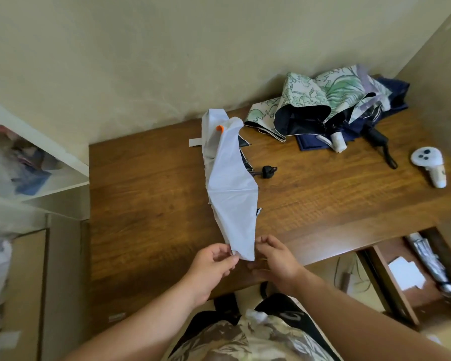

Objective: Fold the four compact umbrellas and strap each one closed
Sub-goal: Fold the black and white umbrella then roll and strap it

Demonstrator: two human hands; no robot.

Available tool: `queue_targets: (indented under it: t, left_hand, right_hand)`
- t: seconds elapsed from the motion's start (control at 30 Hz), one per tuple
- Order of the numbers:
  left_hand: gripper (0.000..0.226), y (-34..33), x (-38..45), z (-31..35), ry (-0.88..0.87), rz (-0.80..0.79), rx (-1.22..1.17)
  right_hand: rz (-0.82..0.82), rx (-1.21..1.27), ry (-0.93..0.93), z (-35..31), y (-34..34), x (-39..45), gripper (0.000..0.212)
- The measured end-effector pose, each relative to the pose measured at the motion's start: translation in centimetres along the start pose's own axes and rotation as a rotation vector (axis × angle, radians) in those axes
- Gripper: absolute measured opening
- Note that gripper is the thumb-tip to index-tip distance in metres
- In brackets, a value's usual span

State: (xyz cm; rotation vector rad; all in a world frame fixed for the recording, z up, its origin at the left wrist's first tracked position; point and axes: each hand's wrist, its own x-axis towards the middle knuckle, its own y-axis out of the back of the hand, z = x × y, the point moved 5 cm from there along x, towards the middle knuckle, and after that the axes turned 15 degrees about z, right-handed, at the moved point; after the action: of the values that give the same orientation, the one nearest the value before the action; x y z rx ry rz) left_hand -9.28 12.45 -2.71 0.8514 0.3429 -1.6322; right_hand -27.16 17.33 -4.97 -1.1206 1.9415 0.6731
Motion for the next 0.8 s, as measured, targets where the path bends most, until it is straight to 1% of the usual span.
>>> queue_targets:
  t: [0.07,0.13,0.2,0.23,0.3,0.4,0.47,0.53,0.6,0.67,0.7,0.8]
  left_hand:
    - [0.009,0.3,-0.1,0.0,0.002,0.007,-0.007]
    - [0.01,0.7,-0.1,0.1,0.025,0.008,-0.031]
    - [0.011,1.3,0.0,0.2,0.034,0.009,-0.035]
    - [0.012,1.6,0.1,0.2,0.035,0.016,-0.034]
    - [0.013,2.4,0.3,0.0,0.051,0.059,-0.061]
    - [0.016,3.1,0.6,-0.4,0.111,0.14,-0.138]
    - [0.017,3.3,0.6,-0.6,0.117,0.153,-0.146]
    - [0.019,3.3,0.4,-0.7,0.082,0.144,-0.114]
    - [0.019,3.3,0.1,-0.6,0.025,0.131,-0.026]
    - [0.018,3.2,-0.1,-0.4,-0.03,0.136,0.086]
    - [0.017,3.2,-0.1,-0.3,-0.055,0.147,0.136]
    - [0.017,3.0,0.0,0.0,-0.068,0.186,0.171]
  right_hand:
    - [-0.048,0.08,-0.006,-0.3,-1.1,-0.3,0.021]
    - [-0.043,0.182,0.001,-0.6,-2.0,-0.1,0.03]
    - [0.038,0.198,0.06,-0.8,-2.4,0.9,0.023]
    - [0.103,0.156,0.1,-0.9,-2.3,1.6,0.018]
    - [0.195,0.068,0.143,-1.0,-1.8,2.7,0.016]
    - [0.203,0.006,0.138,-1.4,-1.5,3.4,0.012]
    - [0.224,0.034,0.113,-2.1,-0.8,4.2,0.011]
    - [0.254,0.072,0.108,-3.3,0.0,5.2,0.015]
    - [0.264,0.085,0.104,-4.5,0.4,6.7,0.018]
    - [0.264,0.008,0.119,-5.5,0.3,8.1,0.02]
    - [0.271,-0.07,0.137,-6.1,0.3,8.8,0.019]
    - [0.34,-0.314,0.158,-7.7,0.3,11.7,0.014]
